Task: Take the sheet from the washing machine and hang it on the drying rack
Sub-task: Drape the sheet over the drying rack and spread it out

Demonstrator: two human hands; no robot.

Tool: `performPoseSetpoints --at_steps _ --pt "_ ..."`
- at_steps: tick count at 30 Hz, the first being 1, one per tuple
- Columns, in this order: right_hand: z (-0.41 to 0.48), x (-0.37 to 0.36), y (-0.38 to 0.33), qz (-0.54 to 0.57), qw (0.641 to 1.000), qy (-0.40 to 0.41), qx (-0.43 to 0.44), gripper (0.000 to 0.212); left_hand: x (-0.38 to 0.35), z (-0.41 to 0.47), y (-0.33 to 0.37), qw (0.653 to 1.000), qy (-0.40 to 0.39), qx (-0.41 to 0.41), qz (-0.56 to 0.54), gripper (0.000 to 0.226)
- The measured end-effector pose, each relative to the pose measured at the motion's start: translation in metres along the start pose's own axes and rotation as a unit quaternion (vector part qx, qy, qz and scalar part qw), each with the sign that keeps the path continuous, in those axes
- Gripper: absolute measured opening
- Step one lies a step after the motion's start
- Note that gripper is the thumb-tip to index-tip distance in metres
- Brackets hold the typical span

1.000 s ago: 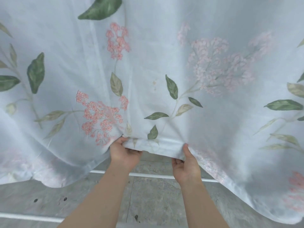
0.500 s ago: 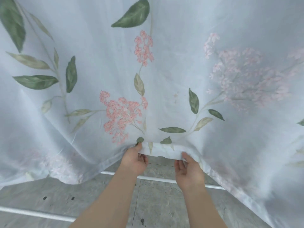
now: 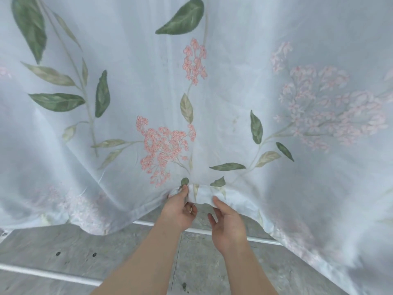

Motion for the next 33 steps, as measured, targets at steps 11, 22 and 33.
performPoseSetpoints --at_steps 11,22,33 --pt "0.015 0.011 -0.002 0.027 0.996 0.082 0.039 0.045 0.006 -0.005 0.012 0.996 -0.007 -0.026 -0.082 0.037" --pt "0.014 0.005 -0.001 0.077 0.996 0.043 0.019 0.041 0.029 0.002 0.041 0.981 0.054 -0.074 -0.17 0.027" --pt "0.024 -0.004 0.021 -0.009 1.0 -0.012 -0.016 0.049 0.032 0.0 0.041 0.992 0.086 -0.047 -0.085 0.017"
Point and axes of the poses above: each hand's wrist, its own z-axis towards the middle knuckle, its own x-axis out of the back of the hand, y = z × x, the point moved 1 cm from there along z, towards the middle knuckle, and after that the axes turned 1 degree about -z, right-handed, at the moved point
